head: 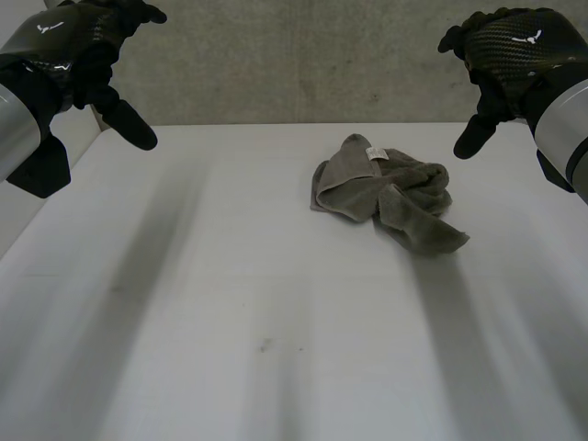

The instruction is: Fold the laundry

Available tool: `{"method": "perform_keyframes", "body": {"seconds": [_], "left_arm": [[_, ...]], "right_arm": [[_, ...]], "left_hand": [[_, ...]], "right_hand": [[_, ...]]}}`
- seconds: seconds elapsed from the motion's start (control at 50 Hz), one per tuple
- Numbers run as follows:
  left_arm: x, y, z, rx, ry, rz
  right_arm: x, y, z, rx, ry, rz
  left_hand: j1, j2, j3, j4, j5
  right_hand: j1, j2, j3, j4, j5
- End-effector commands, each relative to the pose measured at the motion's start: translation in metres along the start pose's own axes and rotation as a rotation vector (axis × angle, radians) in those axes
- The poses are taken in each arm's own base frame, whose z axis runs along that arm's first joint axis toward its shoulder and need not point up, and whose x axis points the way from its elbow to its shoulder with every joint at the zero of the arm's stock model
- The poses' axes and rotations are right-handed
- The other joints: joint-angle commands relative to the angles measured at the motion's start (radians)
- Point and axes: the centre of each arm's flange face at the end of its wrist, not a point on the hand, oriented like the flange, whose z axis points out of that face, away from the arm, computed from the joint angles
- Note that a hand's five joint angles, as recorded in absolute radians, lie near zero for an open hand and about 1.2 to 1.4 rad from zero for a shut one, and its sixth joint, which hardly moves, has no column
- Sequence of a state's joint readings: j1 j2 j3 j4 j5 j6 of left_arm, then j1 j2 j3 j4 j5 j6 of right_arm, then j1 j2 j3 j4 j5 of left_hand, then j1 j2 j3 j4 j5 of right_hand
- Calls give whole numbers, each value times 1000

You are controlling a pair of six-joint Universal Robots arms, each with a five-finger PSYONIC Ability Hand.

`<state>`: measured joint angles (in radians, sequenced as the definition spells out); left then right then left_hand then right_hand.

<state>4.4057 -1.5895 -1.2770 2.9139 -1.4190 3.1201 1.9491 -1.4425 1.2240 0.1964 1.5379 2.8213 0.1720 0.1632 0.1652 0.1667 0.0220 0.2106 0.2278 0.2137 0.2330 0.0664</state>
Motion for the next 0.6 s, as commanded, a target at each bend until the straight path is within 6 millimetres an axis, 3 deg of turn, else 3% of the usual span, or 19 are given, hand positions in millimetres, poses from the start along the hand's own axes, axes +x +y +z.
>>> {"method": "perform_keyframes", "body": {"seconds": [0.02,0.1,0.14,0.16,0.22,0.36,0.44,0.5,0.52,0.58,0.6], "left_arm": [[-1,2,1,-4,-3,-1],[-3,3,2,-7,-8,-1],[-3,7,4,-19,-6,-3],[-3,7,4,-19,-6,-3],[-3,8,5,-23,-6,-3],[-4,11,10,-16,-8,-2],[-4,18,13,-21,-8,0],[-5,23,17,-16,-8,4],[-5,23,17,-16,-8,4],[-6,30,22,-23,-8,4],[-6,33,25,-29,-7,3]], "right_arm": [[-6,20,12,-50,-7,4],[-13,41,24,-107,-24,8],[-23,66,36,-173,-50,34],[-23,67,36,-173,-50,34],[-32,98,53,-226,-58,89],[-53,170,96,-206,-40,162],[-60,192,106,-196,-30,166],[-67,214,110,-221,-36,171],[-70,223,112,-236,-38,172],[-71,229,113,-245,-37,172],[-71,230,114,-248,-28,171]], "left_hand": [[3,11,9,8,-22],[3,11,9,8,-22],[3,11,9,8,-22],[3,11,9,8,-22],[3,11,9,8,-22],[3,11,9,8,-22],[3,11,9,8,-22],[3,11,9,8,-22],[3,11,9,8,-22],[3,11,9,8,-22],[3,11,9,8,-22]], "right_hand": [[-36,-53,-39,-58,-66],[-36,-53,-39,-58,-66],[-36,-53,-39,-58,-66],[-36,-53,-39,-58,-66],[-36,-53,-39,-58,-66],[-36,-53,-39,-58,-66],[-36,-53,-39,-58,-66],[123,106,120,101,93],[290,272,286,267,259],[476,459,473,454,446],[662,645,659,640,632]]}}
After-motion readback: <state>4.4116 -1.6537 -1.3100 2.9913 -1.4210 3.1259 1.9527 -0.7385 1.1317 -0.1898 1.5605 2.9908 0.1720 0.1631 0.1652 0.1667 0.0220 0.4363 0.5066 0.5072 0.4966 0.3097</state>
